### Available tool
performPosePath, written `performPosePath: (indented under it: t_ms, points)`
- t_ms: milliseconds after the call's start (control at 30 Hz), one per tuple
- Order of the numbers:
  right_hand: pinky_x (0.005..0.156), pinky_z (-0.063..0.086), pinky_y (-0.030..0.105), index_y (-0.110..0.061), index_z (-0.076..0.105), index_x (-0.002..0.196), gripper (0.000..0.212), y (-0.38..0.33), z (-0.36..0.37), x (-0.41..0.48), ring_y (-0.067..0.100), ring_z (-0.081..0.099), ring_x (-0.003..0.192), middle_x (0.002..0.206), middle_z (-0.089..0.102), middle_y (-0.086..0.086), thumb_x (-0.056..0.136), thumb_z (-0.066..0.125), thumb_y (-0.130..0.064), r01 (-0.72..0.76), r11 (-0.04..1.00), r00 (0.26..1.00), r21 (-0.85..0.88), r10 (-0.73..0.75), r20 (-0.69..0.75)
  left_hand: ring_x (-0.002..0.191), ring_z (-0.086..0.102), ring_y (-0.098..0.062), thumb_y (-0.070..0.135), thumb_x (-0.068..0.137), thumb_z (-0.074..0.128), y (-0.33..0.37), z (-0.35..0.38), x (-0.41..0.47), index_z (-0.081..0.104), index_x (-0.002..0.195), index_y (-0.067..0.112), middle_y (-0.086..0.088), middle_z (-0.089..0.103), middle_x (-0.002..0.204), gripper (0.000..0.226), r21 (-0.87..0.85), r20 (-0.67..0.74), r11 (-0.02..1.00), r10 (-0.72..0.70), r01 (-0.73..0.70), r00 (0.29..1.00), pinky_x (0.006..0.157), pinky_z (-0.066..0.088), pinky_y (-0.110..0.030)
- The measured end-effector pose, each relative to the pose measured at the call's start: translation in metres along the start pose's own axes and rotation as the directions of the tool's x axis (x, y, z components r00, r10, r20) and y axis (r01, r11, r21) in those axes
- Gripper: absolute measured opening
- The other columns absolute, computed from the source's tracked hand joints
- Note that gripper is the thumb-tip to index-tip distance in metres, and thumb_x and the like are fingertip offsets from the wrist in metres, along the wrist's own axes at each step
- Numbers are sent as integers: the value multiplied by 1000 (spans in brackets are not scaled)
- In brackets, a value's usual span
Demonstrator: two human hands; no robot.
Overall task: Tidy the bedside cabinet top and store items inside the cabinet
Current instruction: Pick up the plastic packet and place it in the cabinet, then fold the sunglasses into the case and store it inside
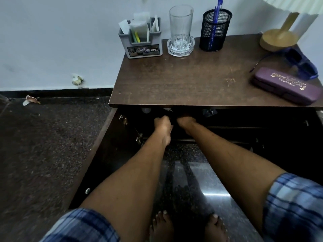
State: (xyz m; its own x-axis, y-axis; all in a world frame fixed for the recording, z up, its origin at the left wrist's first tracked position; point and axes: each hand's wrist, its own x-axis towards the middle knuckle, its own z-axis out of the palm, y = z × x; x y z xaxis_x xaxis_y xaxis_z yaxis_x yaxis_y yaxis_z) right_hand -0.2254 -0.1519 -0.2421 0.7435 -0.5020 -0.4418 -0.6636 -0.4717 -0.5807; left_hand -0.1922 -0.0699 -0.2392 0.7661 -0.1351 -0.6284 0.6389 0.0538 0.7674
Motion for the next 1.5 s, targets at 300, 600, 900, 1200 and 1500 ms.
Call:
performPosePath:
  t_ms: [300,600,900,1200,1500]
  points:
    - [108,45,43,-10,57,139,42,0,1,-6,32,55,130,144,56,13,101,52,-26,-21,953,1000,301,22,-1,71,58,-17,3,94,38,2,0,0,55,125,6,-8,63,94,35,15,3,1000,1,-1,1000,63,45,-30]
    - [91,56,38,3,71,114,32,11,-20,-33,32,68,107,117,71,18,88,66,-14,-84,831,981,550,165,-100,69,55,-15,2,97,44,4,0,-35,54,89,15,-4,57,80,18,66,21,998,15,-16,1000,64,48,-27]
    - [74,57,39,-20,70,68,20,39,-64,-88,15,63,68,67,68,-4,81,80,-30,36,869,983,494,58,-174,89,67,-25,2,101,37,5,-7,-104,60,115,8,-11,68,99,28,222,131,965,110,-137,985,69,52,-27]
    - [56,49,23,-14,73,82,11,50,-145,-165,13,62,65,74,70,5,91,72,-21,254,840,954,479,-135,-269,69,63,-16,-2,98,43,13,31,-188,64,95,11,-10,70,86,25,270,381,907,207,-323,901,58,49,-19]
    - [79,56,28,-17,75,85,8,93,-253,-171,9,68,80,84,74,-7,85,78,-24,309,898,755,314,-31,-655,79,62,-11,-1,96,44,31,118,-213,65,98,17,-4,69,93,27,232,560,838,300,-494,772,72,51,-22]
